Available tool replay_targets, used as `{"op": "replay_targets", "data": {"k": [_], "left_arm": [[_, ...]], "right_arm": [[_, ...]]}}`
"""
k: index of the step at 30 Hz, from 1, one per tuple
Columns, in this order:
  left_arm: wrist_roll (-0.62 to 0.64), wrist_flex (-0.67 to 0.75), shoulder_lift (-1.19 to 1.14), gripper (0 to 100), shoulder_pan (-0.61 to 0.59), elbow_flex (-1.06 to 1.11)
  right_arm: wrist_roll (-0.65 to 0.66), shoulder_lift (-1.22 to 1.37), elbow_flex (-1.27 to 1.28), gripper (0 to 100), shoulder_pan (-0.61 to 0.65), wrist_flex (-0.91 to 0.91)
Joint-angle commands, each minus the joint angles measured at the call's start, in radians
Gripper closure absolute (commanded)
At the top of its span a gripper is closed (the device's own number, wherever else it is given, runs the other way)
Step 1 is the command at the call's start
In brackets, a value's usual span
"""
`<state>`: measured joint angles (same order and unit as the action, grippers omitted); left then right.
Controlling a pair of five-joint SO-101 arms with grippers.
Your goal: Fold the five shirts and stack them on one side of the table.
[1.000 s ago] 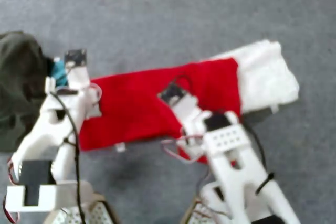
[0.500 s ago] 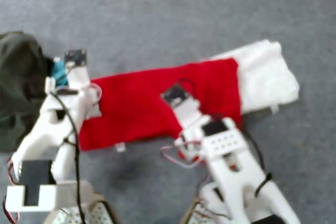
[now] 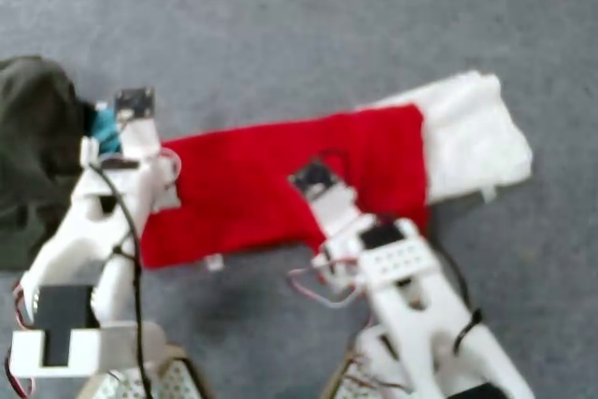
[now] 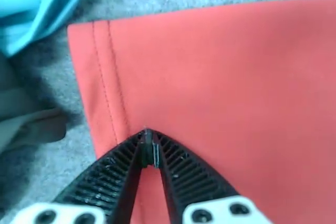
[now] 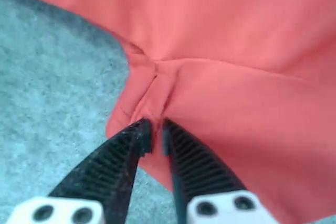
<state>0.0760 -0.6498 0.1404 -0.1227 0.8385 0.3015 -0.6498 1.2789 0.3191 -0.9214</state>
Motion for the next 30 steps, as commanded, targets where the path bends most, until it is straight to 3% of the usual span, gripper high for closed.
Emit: {"op": "replay_targets", "data": {"k": [1,18,30], "left_arm": [[0.008,0.014,0.005,97,-0.007,0.002],[0.008,0.014,0.005,97,-0.007,0.002],[0.008,0.014,0.005,97,-0.007,0.002]], "right_arm": [[0.0,-0.019,-0.005,98.2,0.012,0.011],[0.0,-0.021,-0.366,98.2,0.009,-0.39],[0.043,-0.021,-0.282,98.0,0.012,-0.405]]}}
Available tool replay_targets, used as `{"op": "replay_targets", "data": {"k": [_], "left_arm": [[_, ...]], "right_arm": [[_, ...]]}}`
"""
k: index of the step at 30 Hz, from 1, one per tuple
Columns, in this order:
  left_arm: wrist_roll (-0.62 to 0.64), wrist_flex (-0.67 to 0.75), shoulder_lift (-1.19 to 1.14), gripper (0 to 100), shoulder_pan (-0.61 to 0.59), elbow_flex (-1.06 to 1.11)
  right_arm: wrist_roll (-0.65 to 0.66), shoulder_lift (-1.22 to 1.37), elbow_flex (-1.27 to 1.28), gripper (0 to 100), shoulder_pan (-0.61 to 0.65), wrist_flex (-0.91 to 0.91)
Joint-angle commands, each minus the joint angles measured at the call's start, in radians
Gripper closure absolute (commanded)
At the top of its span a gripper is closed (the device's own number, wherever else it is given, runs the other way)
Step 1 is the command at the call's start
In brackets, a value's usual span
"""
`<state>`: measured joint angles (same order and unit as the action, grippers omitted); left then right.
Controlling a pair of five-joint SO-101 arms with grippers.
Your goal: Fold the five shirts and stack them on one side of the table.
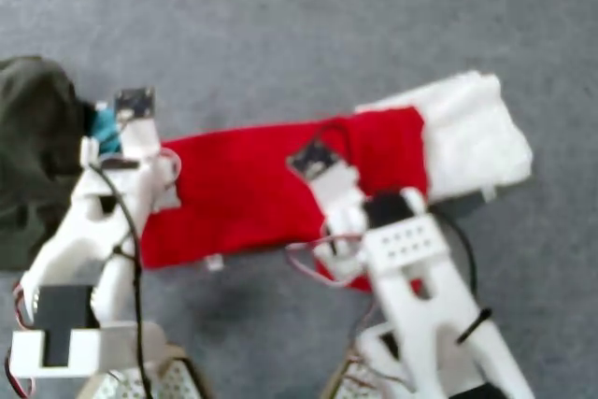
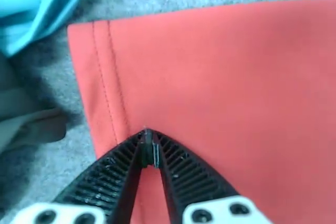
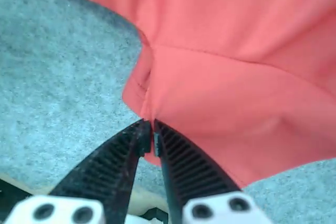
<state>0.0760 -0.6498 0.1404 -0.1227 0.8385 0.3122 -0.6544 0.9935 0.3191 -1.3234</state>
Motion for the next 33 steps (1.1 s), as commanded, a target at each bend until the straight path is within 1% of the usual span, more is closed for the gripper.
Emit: {"op": "replay_targets", "data": {"k": [1,4,10,13,17,19,21,23,24,27,29,33], "left_arm": [[0.008,0.014,0.005,97,-0.007,0.002],[0.008,0.014,0.005,97,-0.007,0.002],[0.003,0.014,0.005,97,-0.008,-0.007],[0.002,0.008,0.005,97,-0.008,-0.01],[0.0,-0.06,0.005,97,-0.008,-0.041],[-0.003,-0.107,-0.002,97,-0.01,-0.064],[-0.057,-0.143,-0.005,97,-0.035,-0.085],[-0.123,-0.155,-0.005,97,-0.071,-0.102],[-0.146,-0.152,-0.005,97,-0.091,-0.11],[-0.183,-0.13,-0.006,97,-0.143,-0.147],[-0.183,-0.107,-0.006,97,-0.173,-0.176],[-0.181,-0.109,-0.005,97,-0.239,-0.255]], "right_arm": [[0.054,-0.016,0.008,98.0,0.012,-0.002],[0.106,-0.016,0.01,96.1,0.008,-0.002],[0.115,-0.021,-0.027,79.3,0.006,-0.009],[0.115,-0.022,-0.096,74.4,-0.009,-0.031],[0.115,-0.016,-0.249,74.4,-0.129,-0.037],[0.115,-0.015,-0.323,77.0,-0.187,-0.026],[0.115,-0.01,-0.364,85.4,-0.221,0.018],[0.126,0.021,-0.384,94.9,-0.229,0.075],[0.149,0.045,-0.39,97.6,-0.229,0.095],[0.169,0.137,-0.417,97.9,-0.229,0.103],[0.169,0.191,-0.443,98.0,-0.229,0.101],[0.169,0.257,-0.483,98.0,-0.229,0.097]]}}
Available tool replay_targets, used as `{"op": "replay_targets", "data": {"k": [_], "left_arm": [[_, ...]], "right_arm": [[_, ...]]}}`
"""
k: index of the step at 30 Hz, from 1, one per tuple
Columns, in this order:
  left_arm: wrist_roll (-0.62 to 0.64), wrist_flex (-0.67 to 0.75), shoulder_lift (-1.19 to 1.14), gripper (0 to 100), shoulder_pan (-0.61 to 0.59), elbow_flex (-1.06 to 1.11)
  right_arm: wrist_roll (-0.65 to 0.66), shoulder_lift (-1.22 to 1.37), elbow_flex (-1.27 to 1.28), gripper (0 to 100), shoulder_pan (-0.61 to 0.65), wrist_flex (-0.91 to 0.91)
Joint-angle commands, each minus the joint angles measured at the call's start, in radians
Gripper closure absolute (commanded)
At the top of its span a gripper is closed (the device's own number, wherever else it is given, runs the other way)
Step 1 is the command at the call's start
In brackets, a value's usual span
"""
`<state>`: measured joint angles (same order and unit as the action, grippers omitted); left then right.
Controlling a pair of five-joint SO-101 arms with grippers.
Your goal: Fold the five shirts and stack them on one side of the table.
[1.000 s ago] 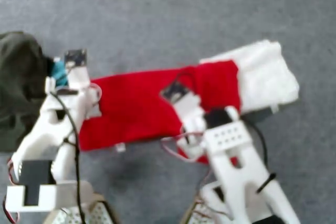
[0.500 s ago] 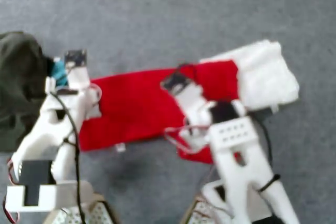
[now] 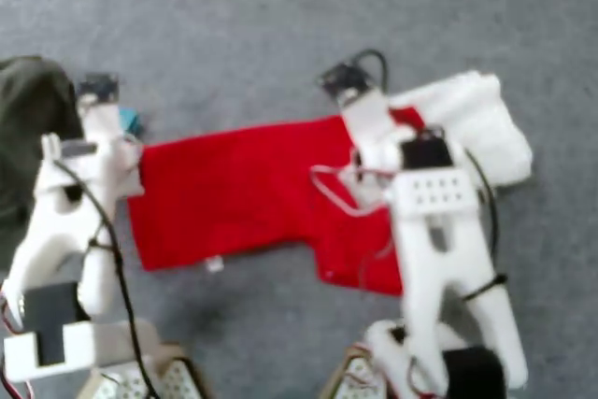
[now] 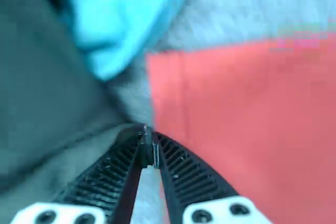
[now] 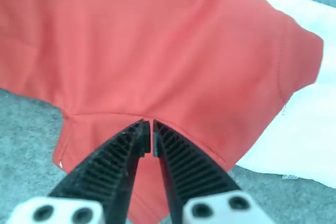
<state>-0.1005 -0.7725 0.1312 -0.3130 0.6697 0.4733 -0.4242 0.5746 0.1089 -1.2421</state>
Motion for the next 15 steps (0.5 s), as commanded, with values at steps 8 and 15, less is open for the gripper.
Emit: {"op": "replay_targets", "data": {"k": [8,15], "left_arm": [[-0.005,0.025,-0.121,97,-0.208,-0.239],[-0.008,-0.08,-0.486,97,-0.374,-0.618]], "right_arm": [[0.009,0.045,-0.068,98.0,-0.02,0.054],[0.009,0.041,-0.07,98.0,-0.026,0.051]]}}
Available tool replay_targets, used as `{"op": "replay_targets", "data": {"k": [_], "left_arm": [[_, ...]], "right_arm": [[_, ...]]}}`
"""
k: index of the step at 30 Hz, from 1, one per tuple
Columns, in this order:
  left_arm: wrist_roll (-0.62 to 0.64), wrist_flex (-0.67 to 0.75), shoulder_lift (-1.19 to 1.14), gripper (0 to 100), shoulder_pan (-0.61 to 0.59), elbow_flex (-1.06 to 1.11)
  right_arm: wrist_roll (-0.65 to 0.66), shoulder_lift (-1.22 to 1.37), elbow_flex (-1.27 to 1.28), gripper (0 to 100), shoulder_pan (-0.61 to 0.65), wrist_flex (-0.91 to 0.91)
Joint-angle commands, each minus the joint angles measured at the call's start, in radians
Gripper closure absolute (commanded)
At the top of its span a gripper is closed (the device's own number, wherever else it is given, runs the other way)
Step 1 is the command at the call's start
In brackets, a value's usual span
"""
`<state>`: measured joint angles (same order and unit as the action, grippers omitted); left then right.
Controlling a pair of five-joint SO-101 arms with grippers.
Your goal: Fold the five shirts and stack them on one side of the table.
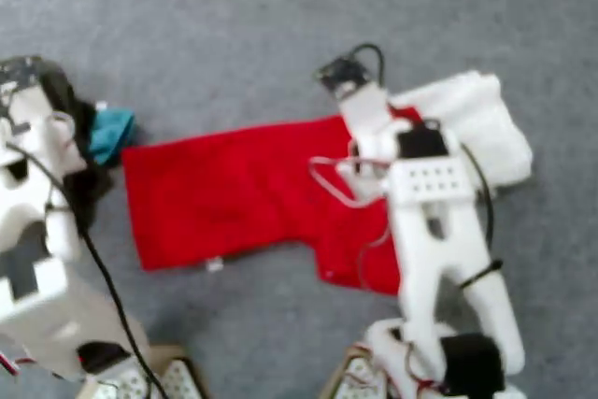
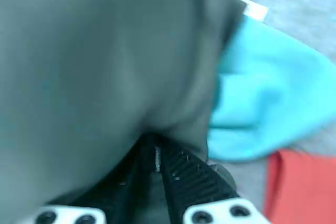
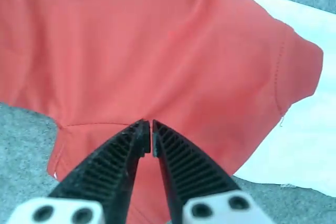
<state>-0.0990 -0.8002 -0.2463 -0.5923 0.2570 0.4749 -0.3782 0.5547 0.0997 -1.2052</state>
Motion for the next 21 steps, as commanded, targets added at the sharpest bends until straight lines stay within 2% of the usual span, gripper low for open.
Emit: {"op": "replay_targets", "data": {"k": [1,6,10,14,21], "left_arm": [[-0.009,-0.089,-0.146,97,-0.122,-0.268],[-0.003,-0.236,-0.262,97,-0.22,-0.588],[-0.002,-0.334,-0.304,97,-0.22,-0.76],[0.0,-0.439,-0.301,97,-0.148,-0.852],[0.0,-0.712,-0.285,97,0.084,-0.986]], "right_arm": [[0.008,-0.005,-0.048,98.0,-0.017,0.014],[0.008,-0.001,-0.051,98.0,-0.011,0.018],[0.008,-0.001,-0.051,98.0,-0.011,0.02],[0.008,-0.001,-0.051,98.0,-0.011,0.02],[0.008,-0.001,-0.09,98.0,-0.017,0.012]]}}
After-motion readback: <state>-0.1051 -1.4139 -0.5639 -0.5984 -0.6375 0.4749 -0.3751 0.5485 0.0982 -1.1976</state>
